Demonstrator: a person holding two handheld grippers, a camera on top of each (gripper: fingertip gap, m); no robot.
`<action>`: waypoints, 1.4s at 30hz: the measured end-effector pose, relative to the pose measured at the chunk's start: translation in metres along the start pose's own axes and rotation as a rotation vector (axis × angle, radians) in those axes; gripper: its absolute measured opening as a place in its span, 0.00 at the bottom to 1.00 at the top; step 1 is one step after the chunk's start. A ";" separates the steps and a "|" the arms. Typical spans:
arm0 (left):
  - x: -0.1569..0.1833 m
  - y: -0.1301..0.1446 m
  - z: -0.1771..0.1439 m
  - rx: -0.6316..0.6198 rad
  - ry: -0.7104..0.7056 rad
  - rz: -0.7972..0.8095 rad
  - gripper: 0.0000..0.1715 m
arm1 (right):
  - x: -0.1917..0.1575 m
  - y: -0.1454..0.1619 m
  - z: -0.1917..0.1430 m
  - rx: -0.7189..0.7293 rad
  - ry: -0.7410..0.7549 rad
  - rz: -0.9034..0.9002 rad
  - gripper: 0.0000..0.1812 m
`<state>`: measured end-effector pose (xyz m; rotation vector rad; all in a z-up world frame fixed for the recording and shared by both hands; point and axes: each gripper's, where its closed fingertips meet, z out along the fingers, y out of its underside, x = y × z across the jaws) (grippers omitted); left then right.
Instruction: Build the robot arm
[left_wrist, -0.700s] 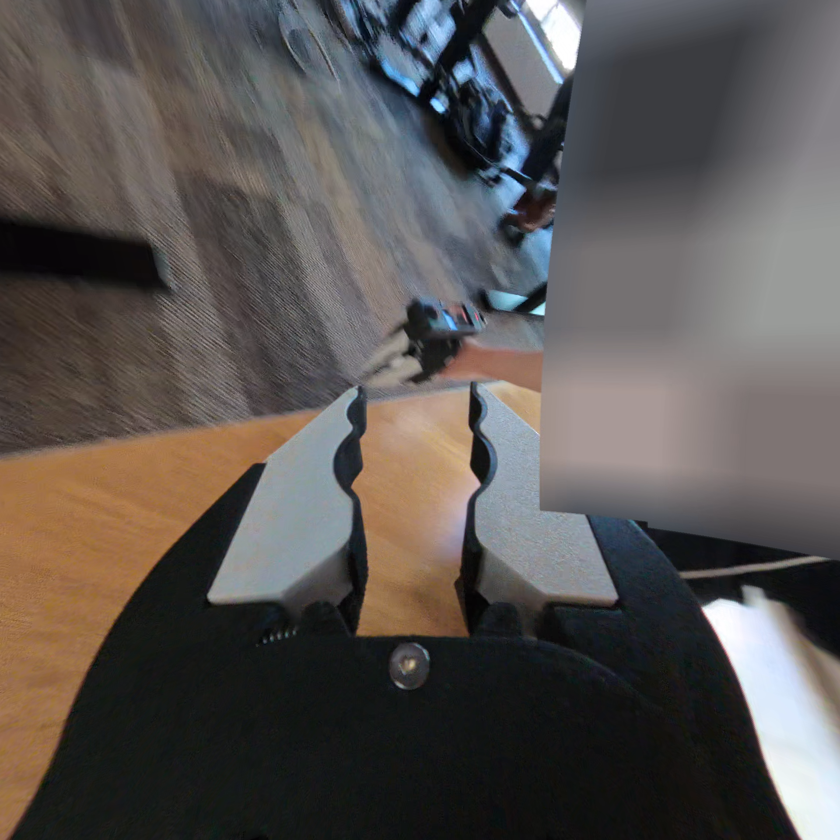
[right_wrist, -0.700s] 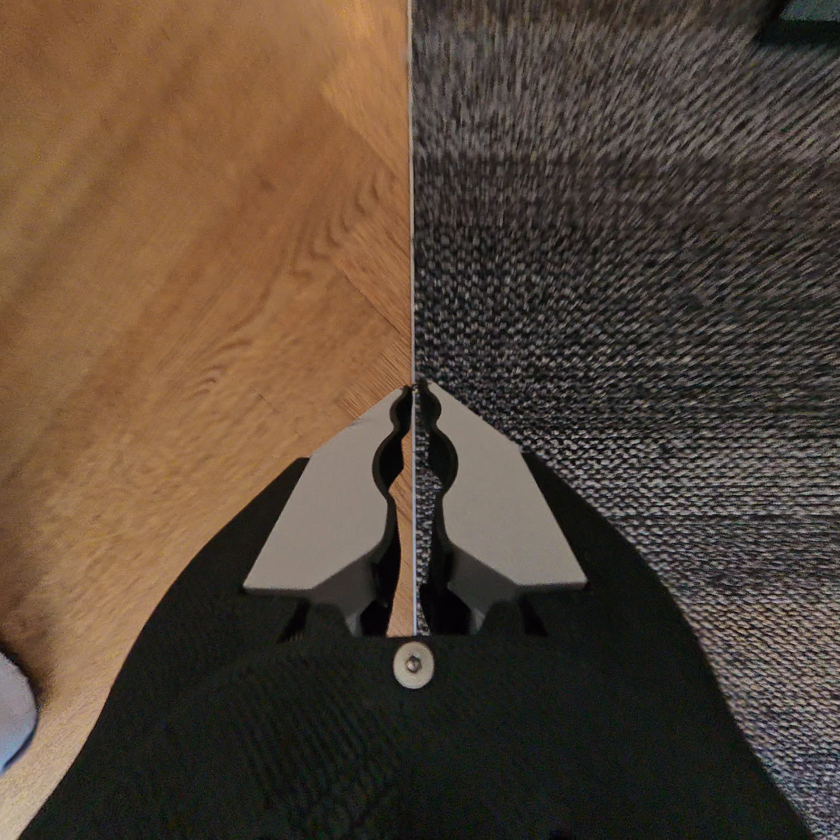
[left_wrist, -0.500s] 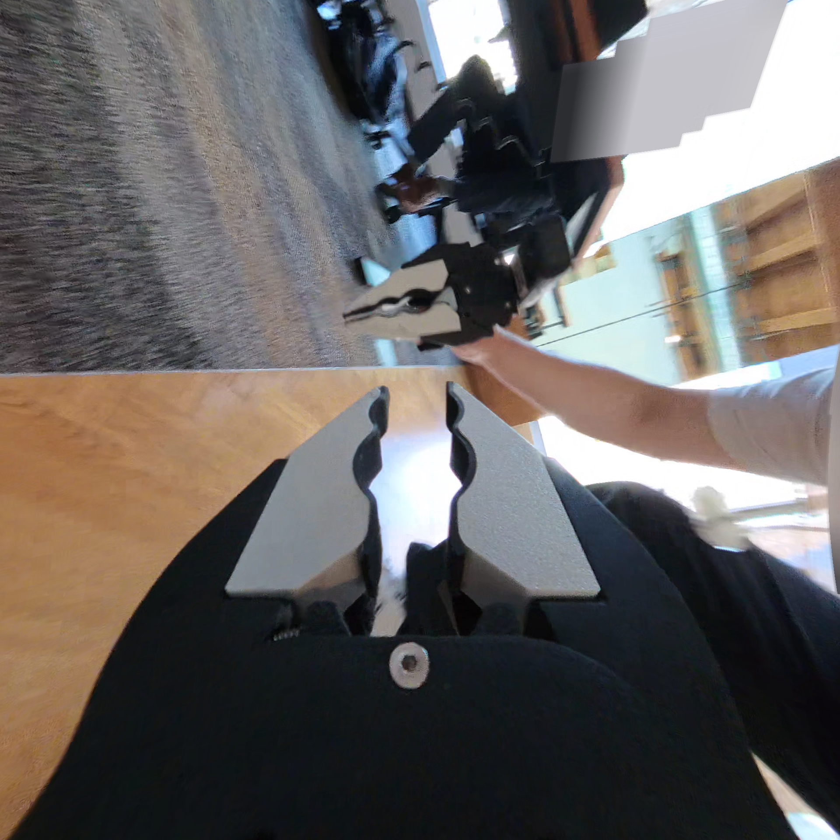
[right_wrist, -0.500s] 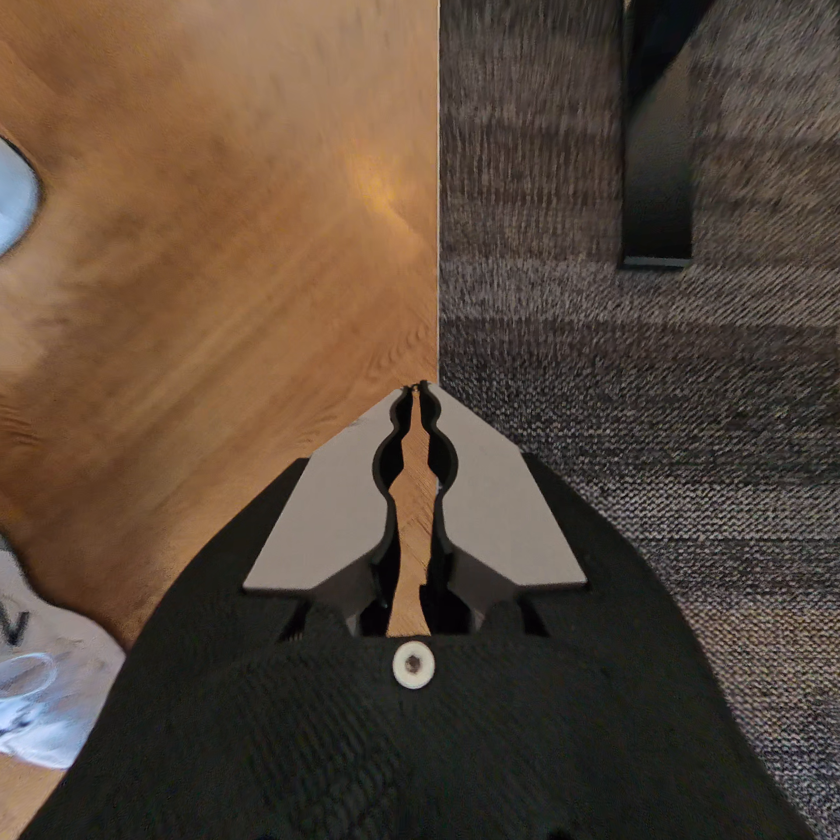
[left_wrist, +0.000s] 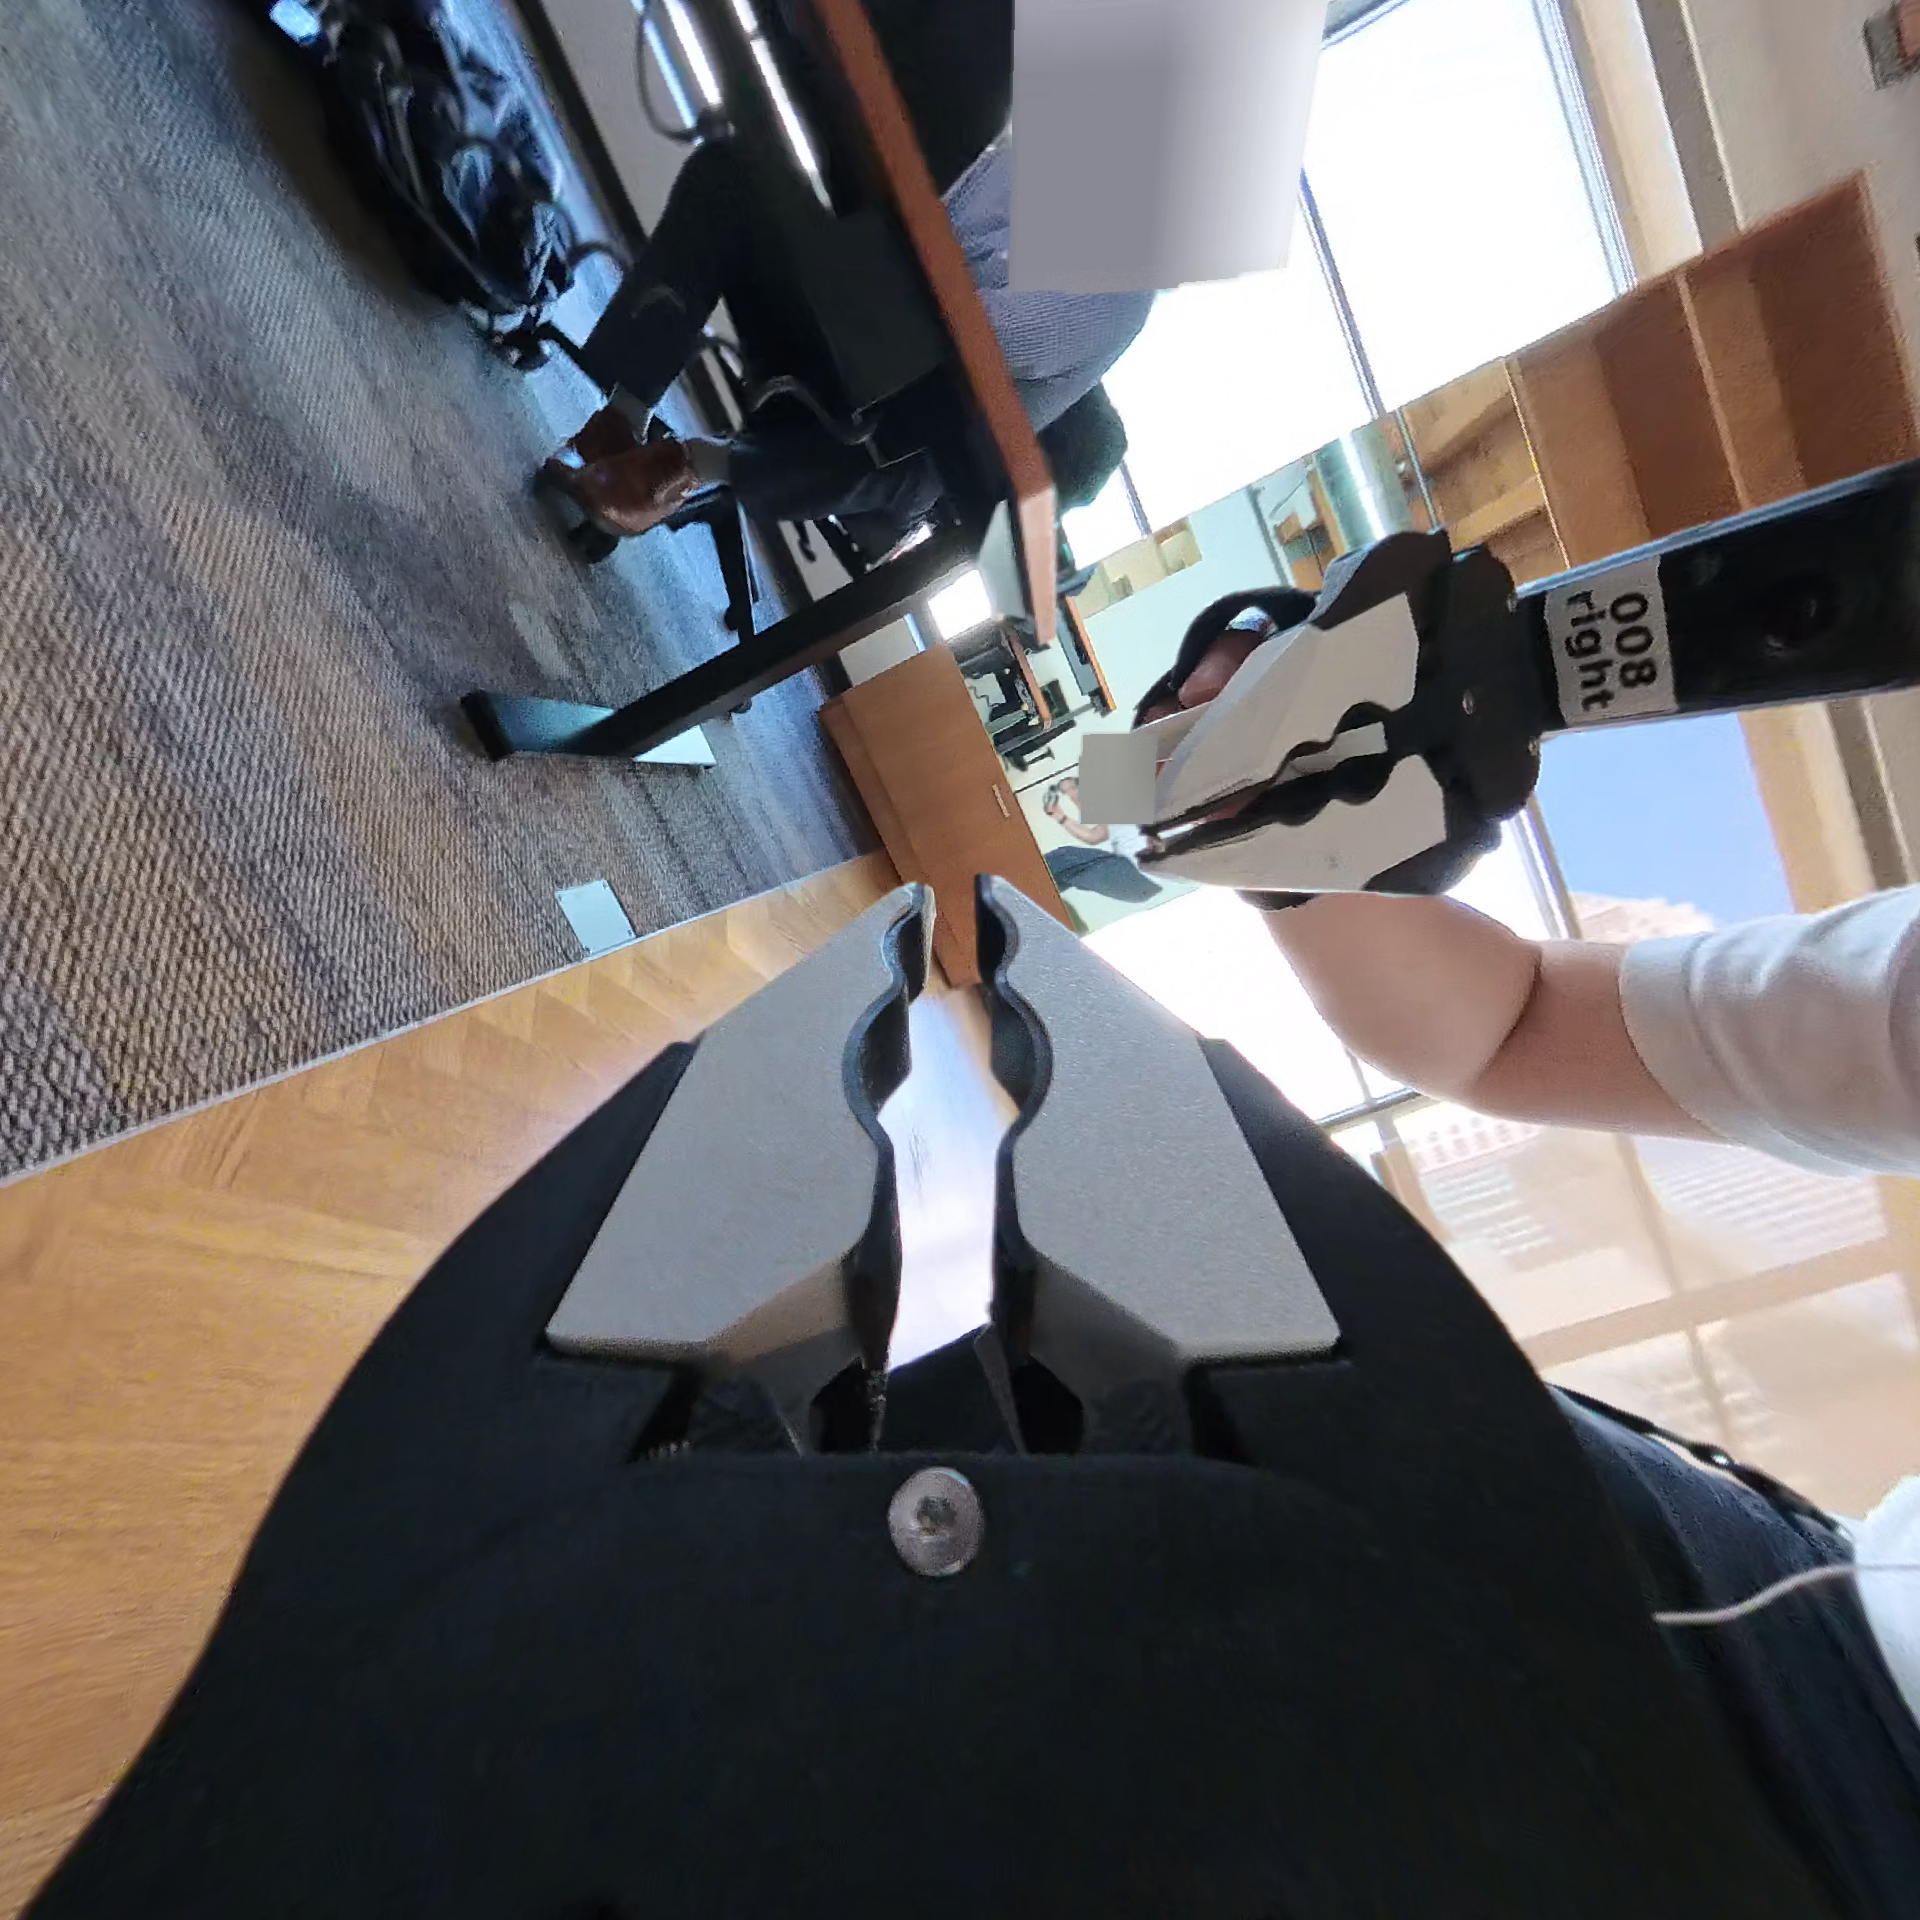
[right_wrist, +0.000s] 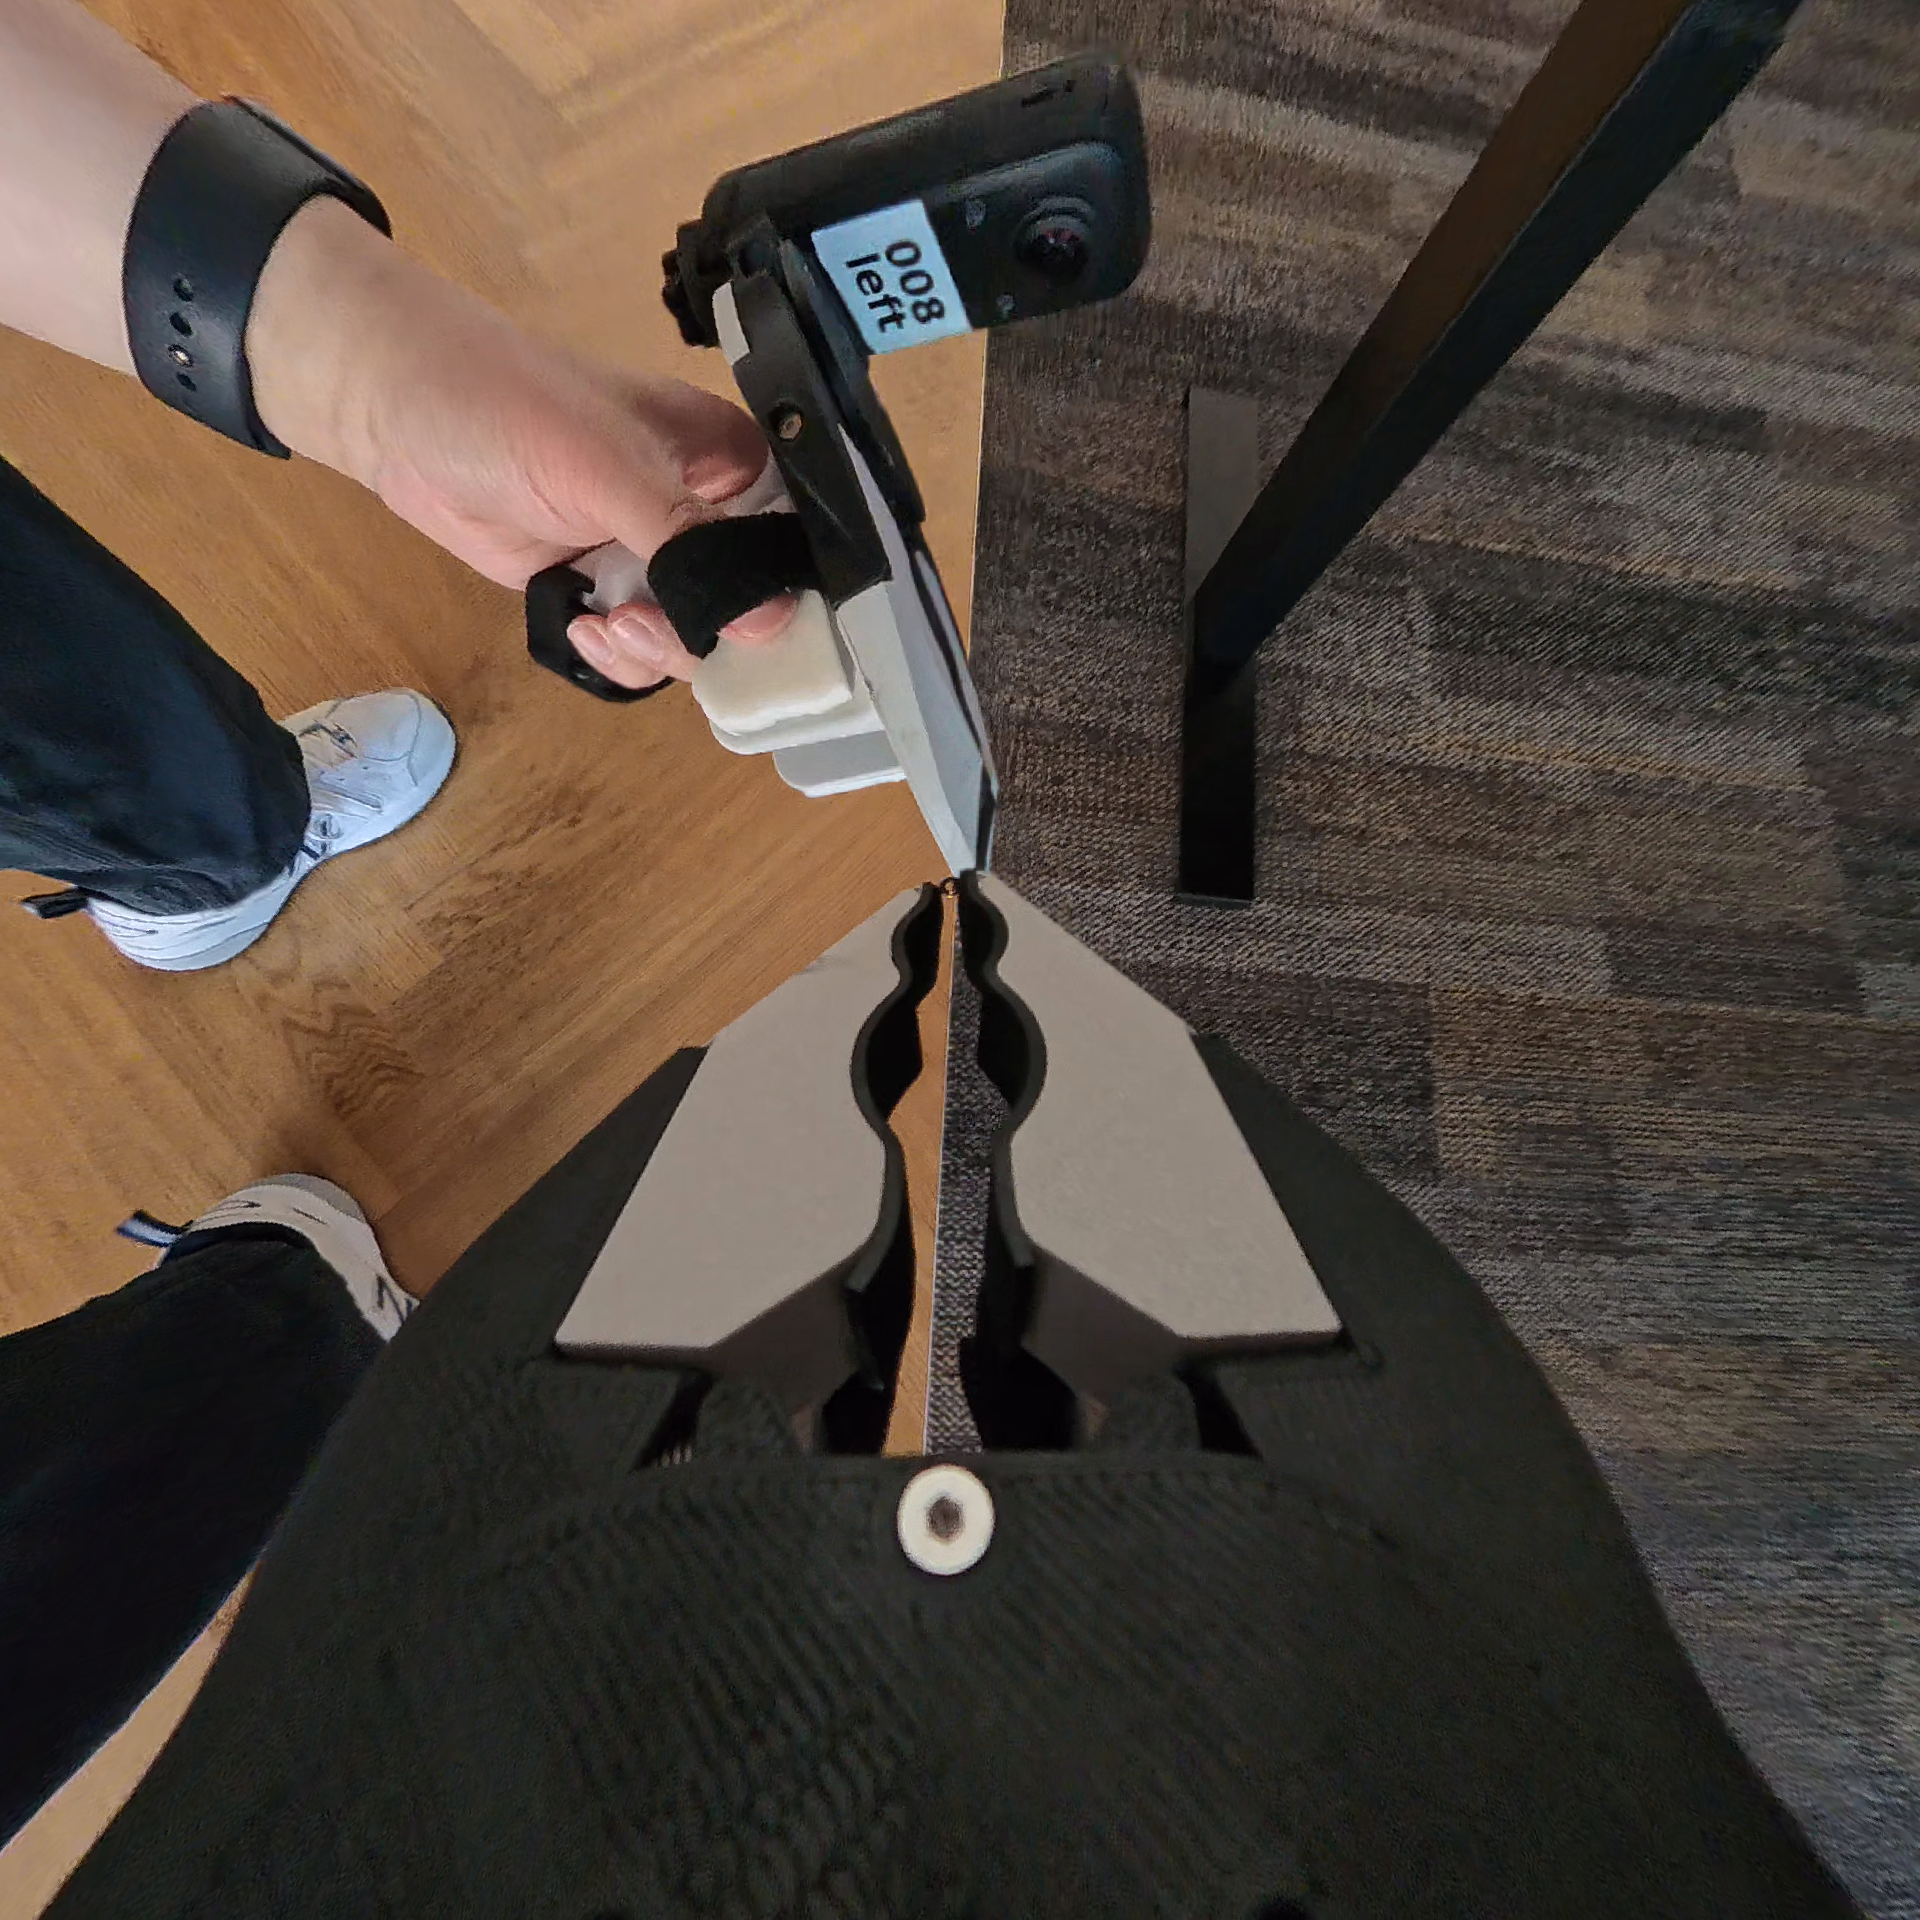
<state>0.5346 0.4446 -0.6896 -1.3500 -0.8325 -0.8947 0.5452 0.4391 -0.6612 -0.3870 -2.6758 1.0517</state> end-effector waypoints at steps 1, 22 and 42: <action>0.021 -0.010 -0.001 0.000 -0.005 0.032 0.03 | -0.001 -0.019 -0.013 0.008 -0.002 -0.004 0.01; 0.498 -0.195 -0.104 0.050 -0.122 0.112 0.00 | -0.016 -0.466 -0.294 0.066 -0.058 -0.191 0.02; 0.536 -0.426 -0.282 0.151 -0.255 0.277 0.00 | 0.127 -0.708 -0.228 0.201 -0.001 -0.194 0.01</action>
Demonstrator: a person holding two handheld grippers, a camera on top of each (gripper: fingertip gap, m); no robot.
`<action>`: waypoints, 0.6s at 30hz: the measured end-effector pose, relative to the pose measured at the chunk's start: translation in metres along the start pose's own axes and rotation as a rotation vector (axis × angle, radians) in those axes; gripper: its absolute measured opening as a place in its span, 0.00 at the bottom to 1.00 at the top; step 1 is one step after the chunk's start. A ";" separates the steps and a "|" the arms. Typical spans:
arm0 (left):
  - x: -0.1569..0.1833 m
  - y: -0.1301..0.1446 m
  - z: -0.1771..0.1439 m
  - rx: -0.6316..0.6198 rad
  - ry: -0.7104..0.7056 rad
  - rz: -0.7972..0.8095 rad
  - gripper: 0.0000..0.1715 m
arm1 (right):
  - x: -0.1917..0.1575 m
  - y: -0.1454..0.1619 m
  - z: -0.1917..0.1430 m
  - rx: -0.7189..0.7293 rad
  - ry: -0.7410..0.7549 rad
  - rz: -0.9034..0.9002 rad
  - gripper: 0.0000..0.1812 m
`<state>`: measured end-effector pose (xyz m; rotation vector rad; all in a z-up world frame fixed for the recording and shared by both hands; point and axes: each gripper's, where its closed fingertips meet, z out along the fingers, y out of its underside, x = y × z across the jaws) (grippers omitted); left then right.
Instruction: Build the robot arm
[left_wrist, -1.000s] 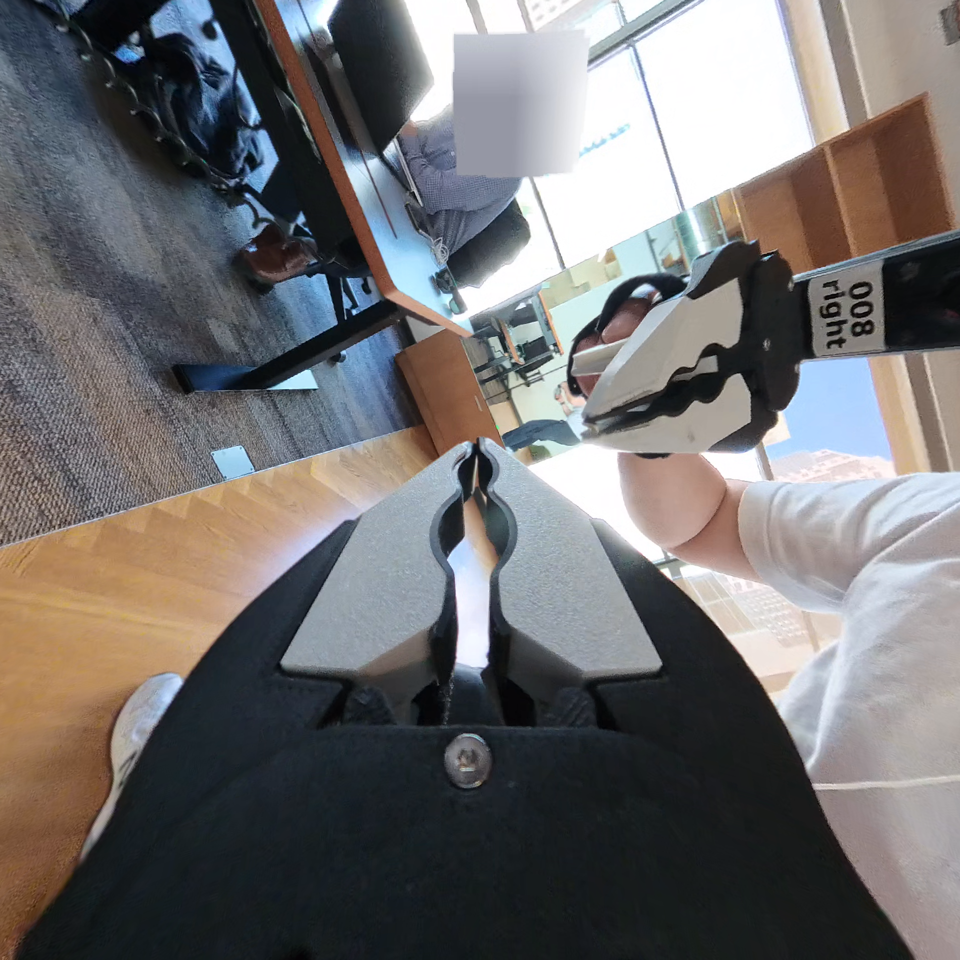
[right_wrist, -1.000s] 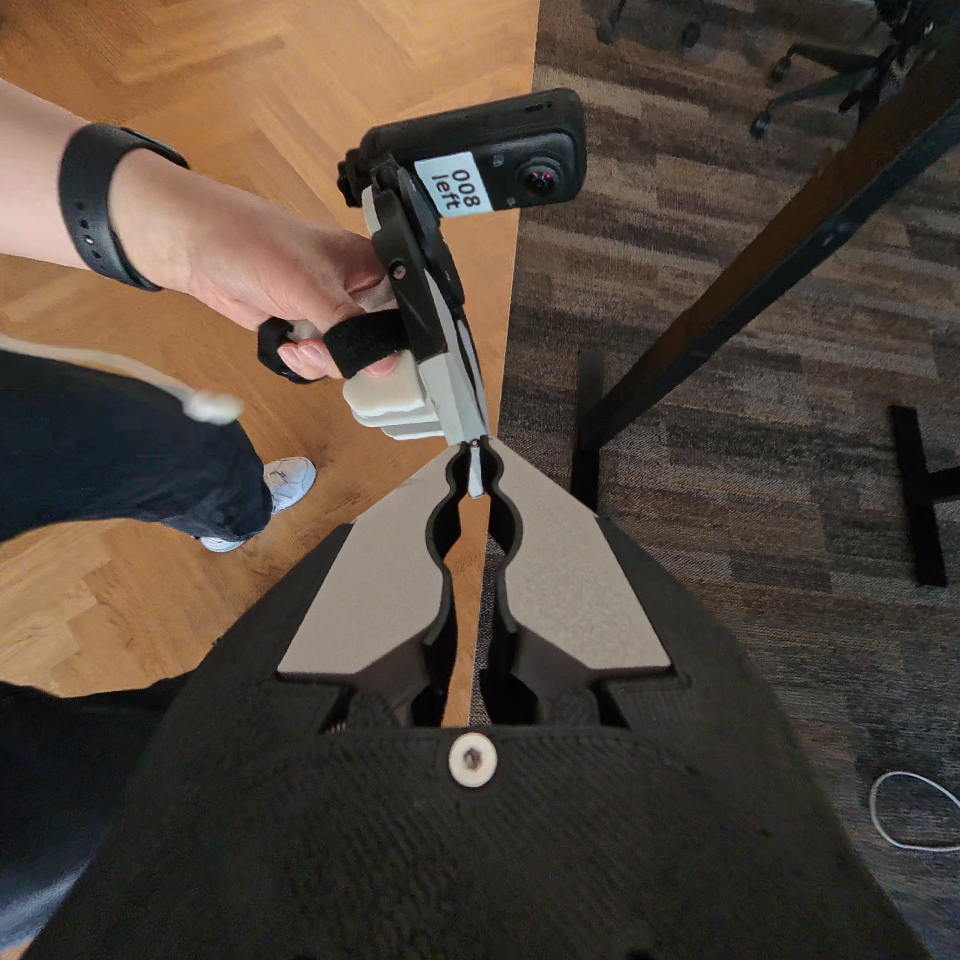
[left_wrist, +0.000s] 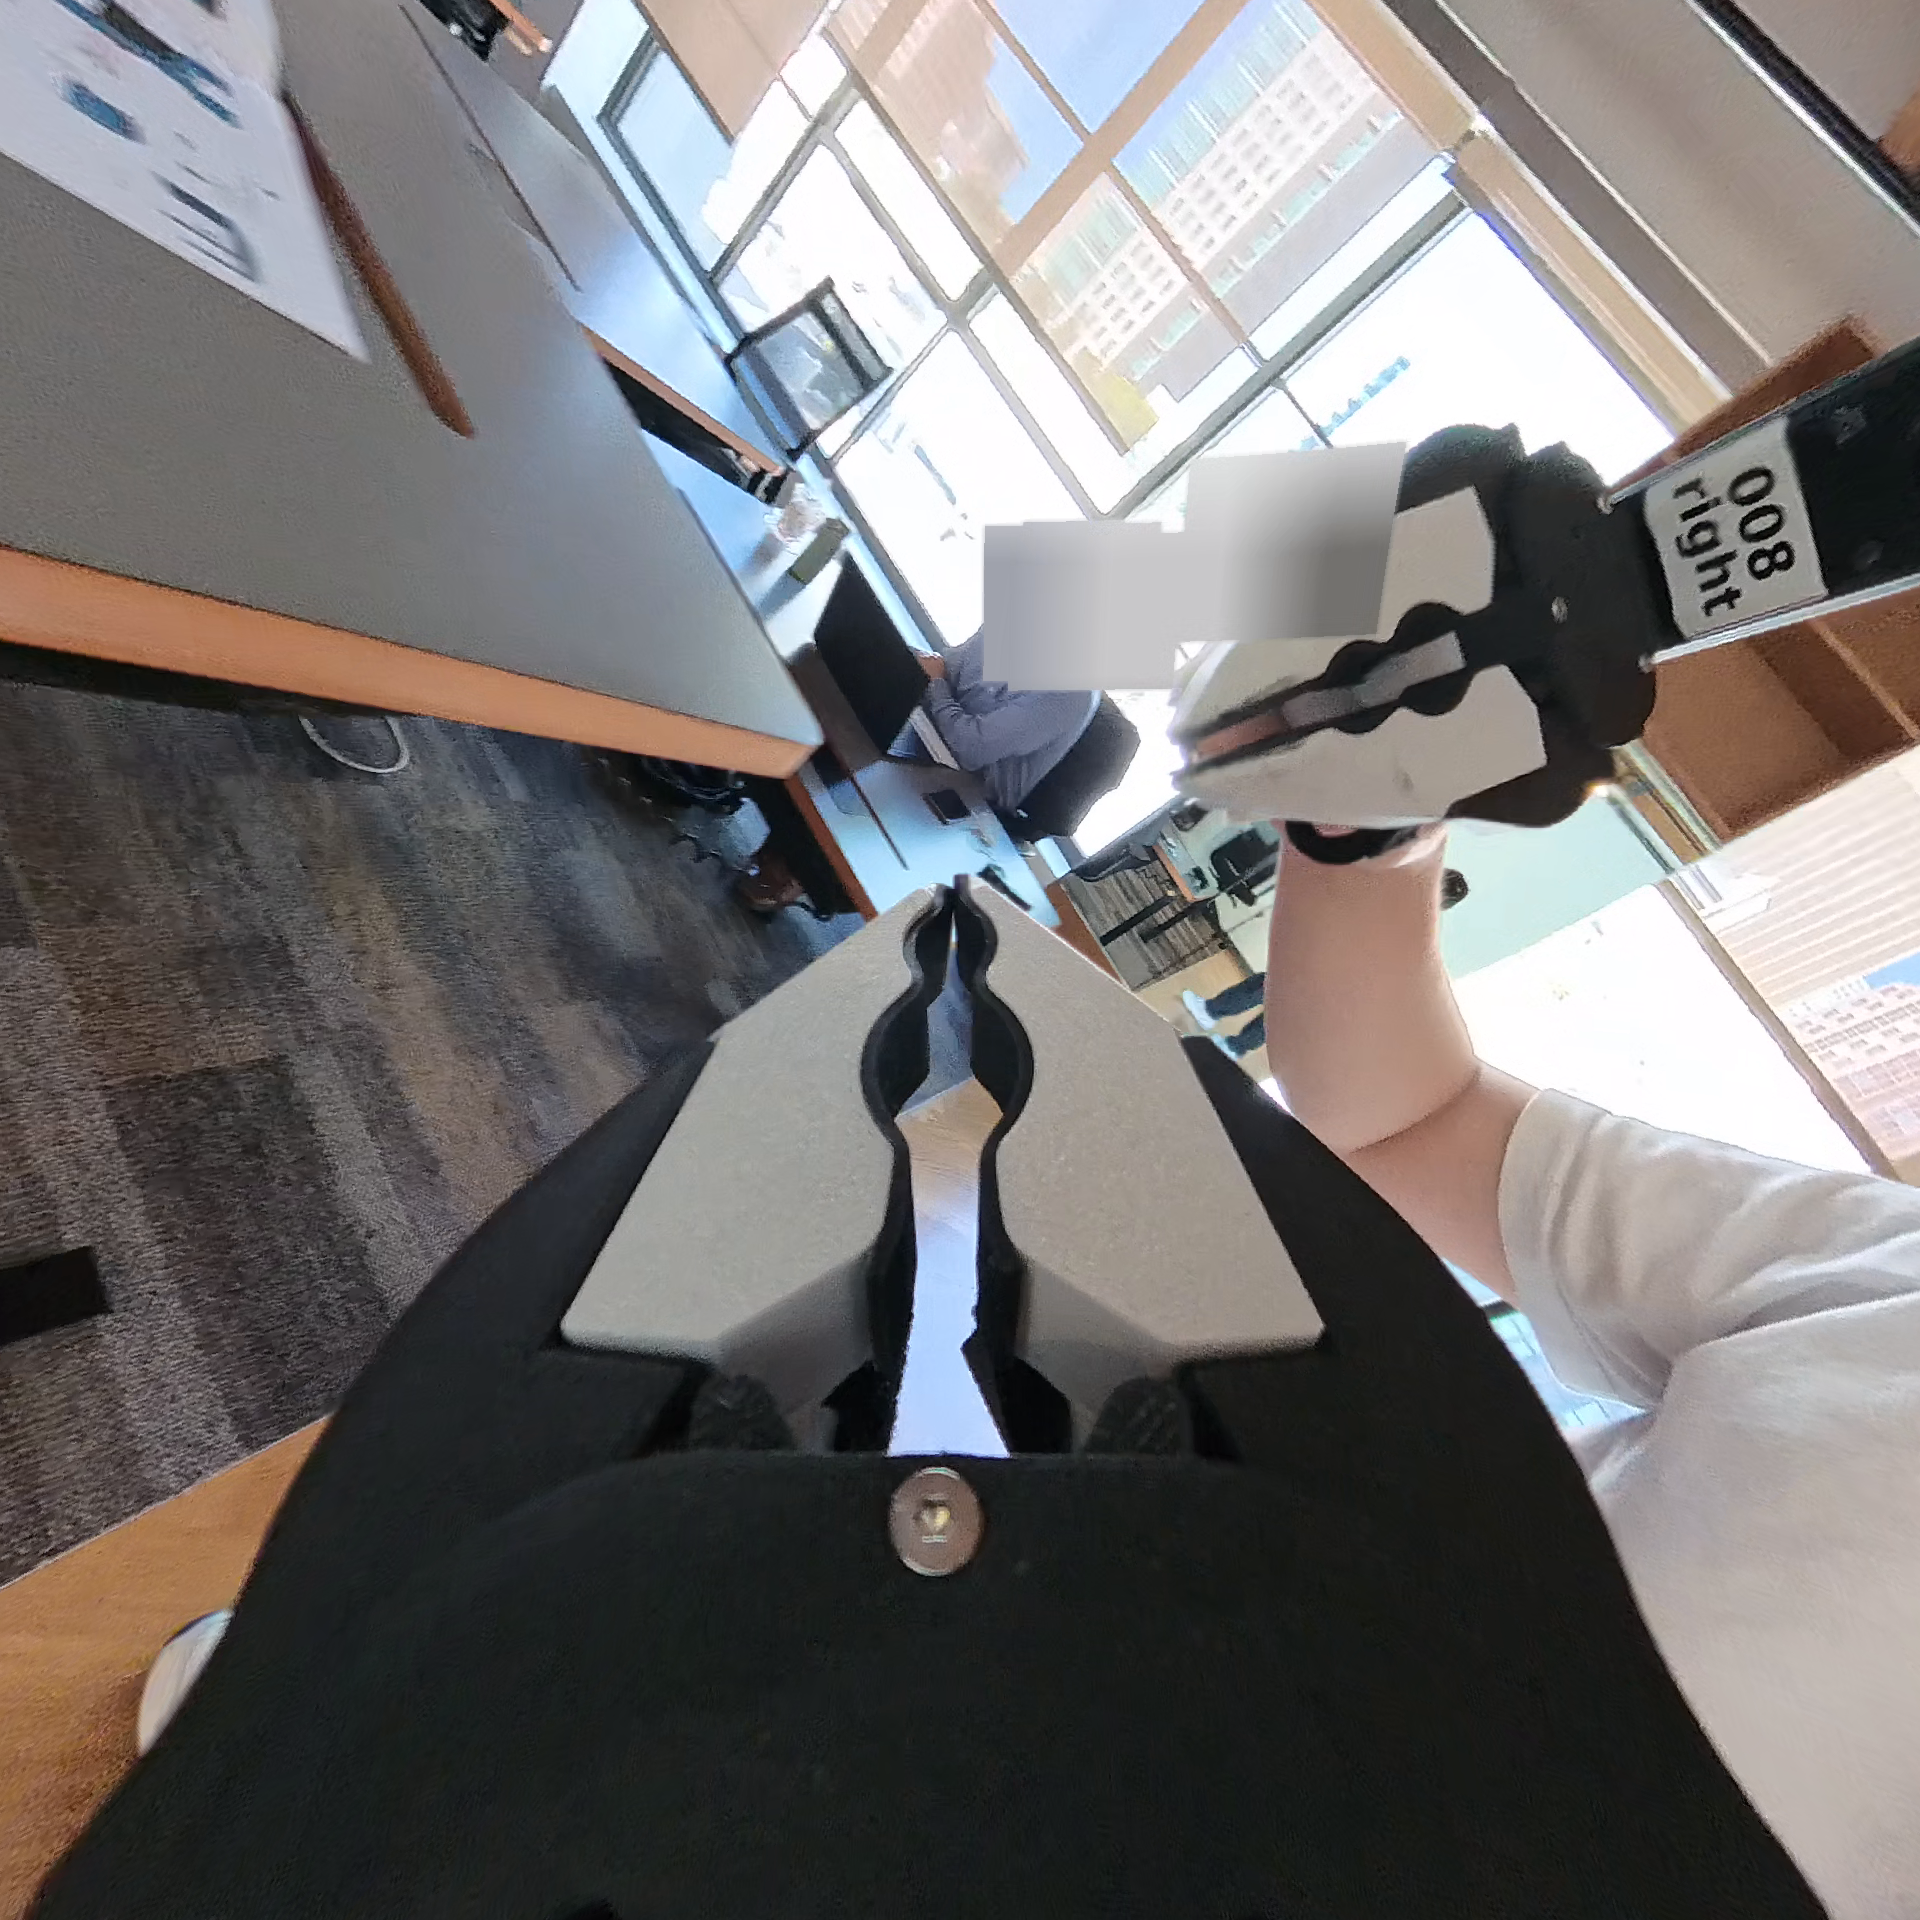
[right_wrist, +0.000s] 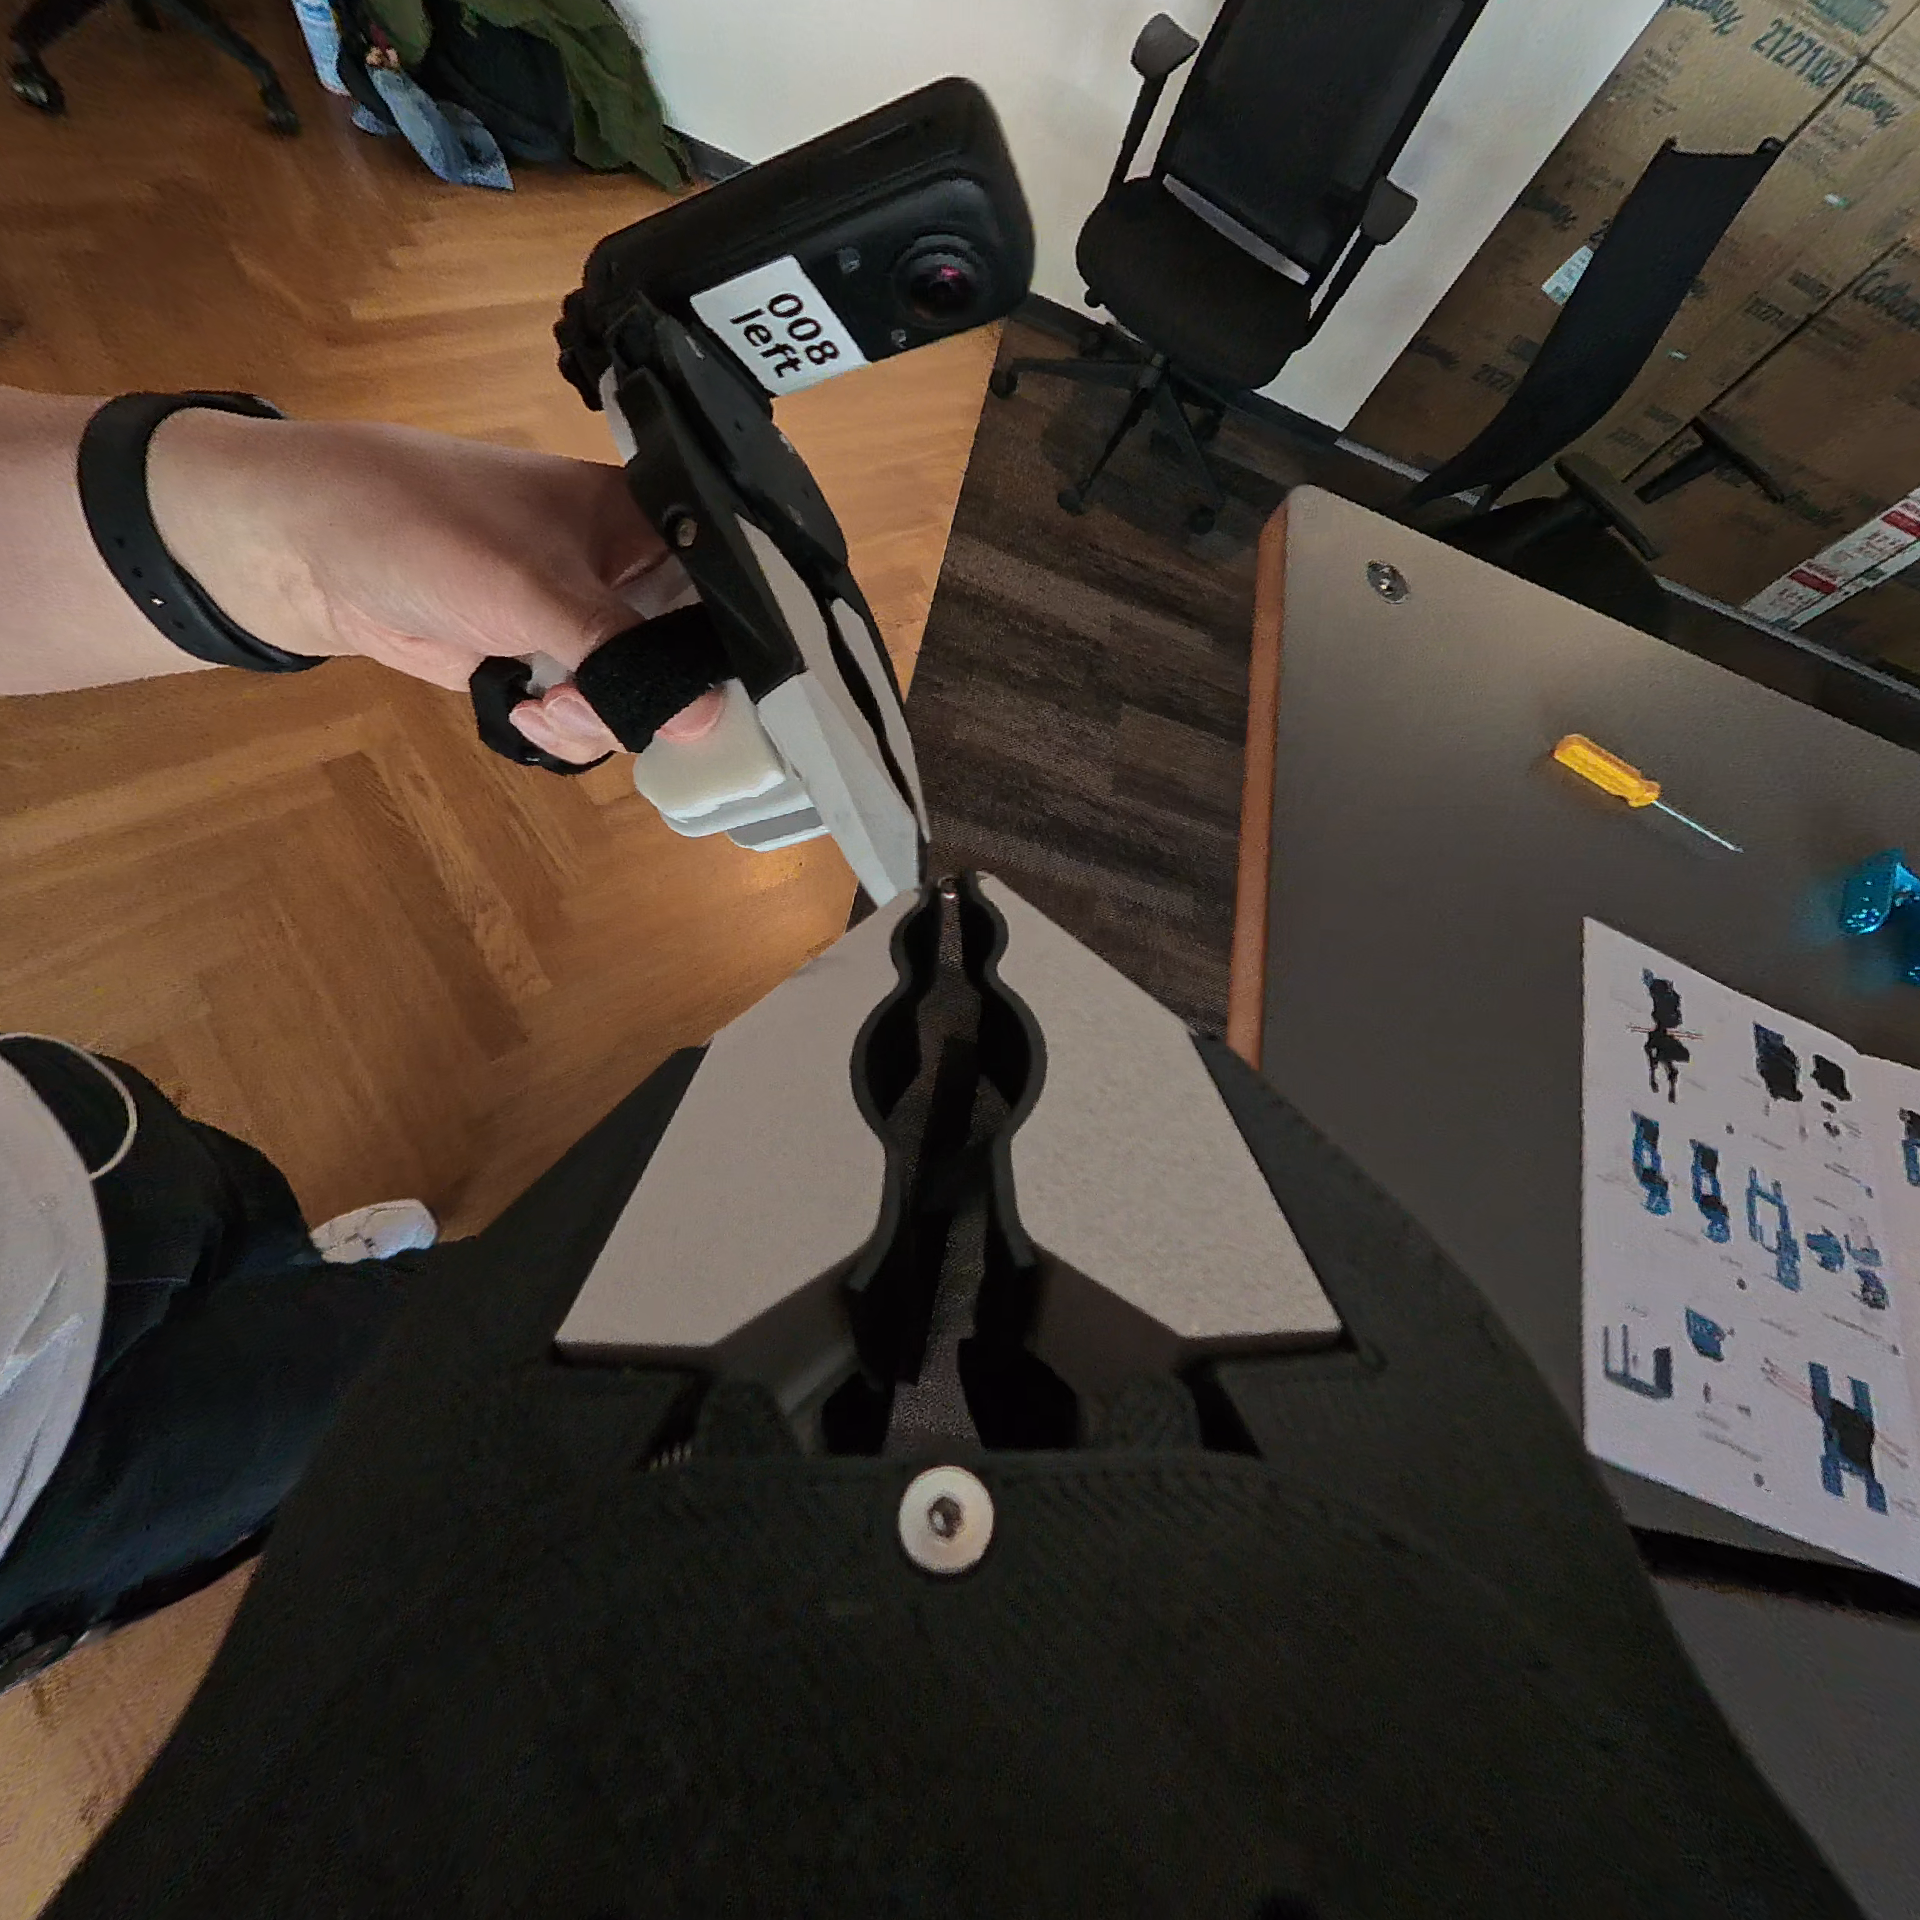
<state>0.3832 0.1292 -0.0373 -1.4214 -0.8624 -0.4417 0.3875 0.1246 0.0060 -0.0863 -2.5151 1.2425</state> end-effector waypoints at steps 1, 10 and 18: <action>-0.015 -0.010 -0.001 0.000 -0.015 -0.004 0.00 | 0.016 0.001 0.010 0.007 -0.001 0.005 0.02; -0.131 -0.116 -0.038 0.037 -0.146 -0.031 0.00 | 0.166 0.008 0.096 -0.006 0.004 0.035 0.01; -0.221 -0.195 -0.129 -0.002 -0.173 0.010 0.00 | 0.279 0.044 0.190 -0.154 0.119 0.119 0.01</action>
